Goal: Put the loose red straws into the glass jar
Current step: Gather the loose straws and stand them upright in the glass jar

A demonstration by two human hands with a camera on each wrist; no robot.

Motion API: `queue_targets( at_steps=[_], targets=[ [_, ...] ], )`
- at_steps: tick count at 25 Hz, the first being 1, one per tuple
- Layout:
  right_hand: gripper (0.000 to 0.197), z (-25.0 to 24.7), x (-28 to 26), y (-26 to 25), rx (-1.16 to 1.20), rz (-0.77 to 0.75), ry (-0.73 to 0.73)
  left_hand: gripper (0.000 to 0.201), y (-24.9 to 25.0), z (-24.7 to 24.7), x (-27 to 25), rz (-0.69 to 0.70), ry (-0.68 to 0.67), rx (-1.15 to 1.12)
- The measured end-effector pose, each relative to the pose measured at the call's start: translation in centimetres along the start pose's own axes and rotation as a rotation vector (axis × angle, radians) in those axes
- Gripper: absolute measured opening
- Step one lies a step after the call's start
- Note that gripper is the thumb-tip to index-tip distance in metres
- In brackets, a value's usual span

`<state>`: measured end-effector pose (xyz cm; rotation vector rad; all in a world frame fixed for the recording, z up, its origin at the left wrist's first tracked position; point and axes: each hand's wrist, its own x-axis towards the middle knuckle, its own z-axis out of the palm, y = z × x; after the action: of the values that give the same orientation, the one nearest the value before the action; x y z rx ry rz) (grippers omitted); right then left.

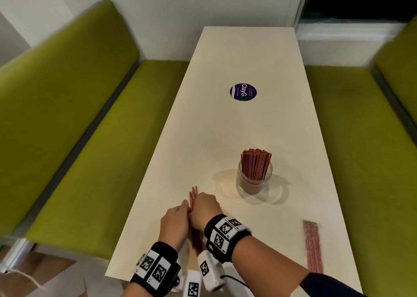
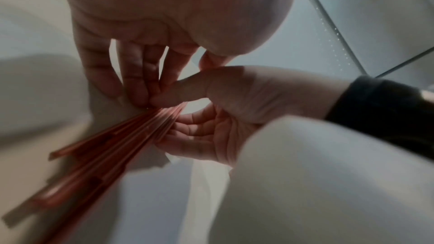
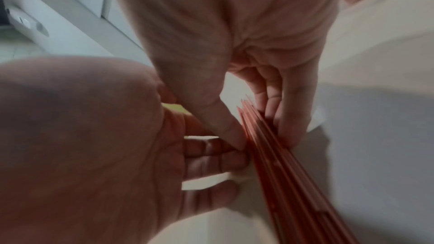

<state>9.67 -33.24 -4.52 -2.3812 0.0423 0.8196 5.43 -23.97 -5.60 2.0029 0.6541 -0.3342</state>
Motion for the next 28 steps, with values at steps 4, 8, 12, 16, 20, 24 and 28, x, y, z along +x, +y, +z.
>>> queue_targets(
  at_steps=[4,8,12,16,20,24,28],
  targets=[
    [0.019,-0.2,0.2,-0.2,-0.059,-0.013,0.011,0.059,-0.5,-0.3,0.5,-0.065,-0.079,-0.094],
    [0.017,-0.6,0.6,-0.1,-0.110,-0.018,-0.023,0.069,-0.7,-0.2,0.6,-0.110,-0.112,-0.154],
    [0.017,-0.7,1.0,0.5,-0.154,-0.034,-0.005,0.073,-1.0,-0.1,0.7,-0.057,0.003,-0.020],
    [0.015,-0.5,1.1,0.8,-0.116,-0.023,-0.008,0.077,-0.6,-0.6,0.6,-0.017,-0.107,-0.086],
    [0.028,-1.0,1.0,1.0,-0.028,0.020,-0.006,0.062,0.1,-0.7,0.1,-0.047,-0.161,-0.211],
    [0.031,-1.4,0.7,0.7,-0.038,0.020,0.011,0.040,-0.6,-0.6,0.2,-0.069,-0.078,-0.285],
    [0.033,-1.5,1.0,0.1,-0.135,-0.039,-0.024,0.020,-1.3,-1.8,0.3,-0.071,-0.024,-0.296]
  ],
)
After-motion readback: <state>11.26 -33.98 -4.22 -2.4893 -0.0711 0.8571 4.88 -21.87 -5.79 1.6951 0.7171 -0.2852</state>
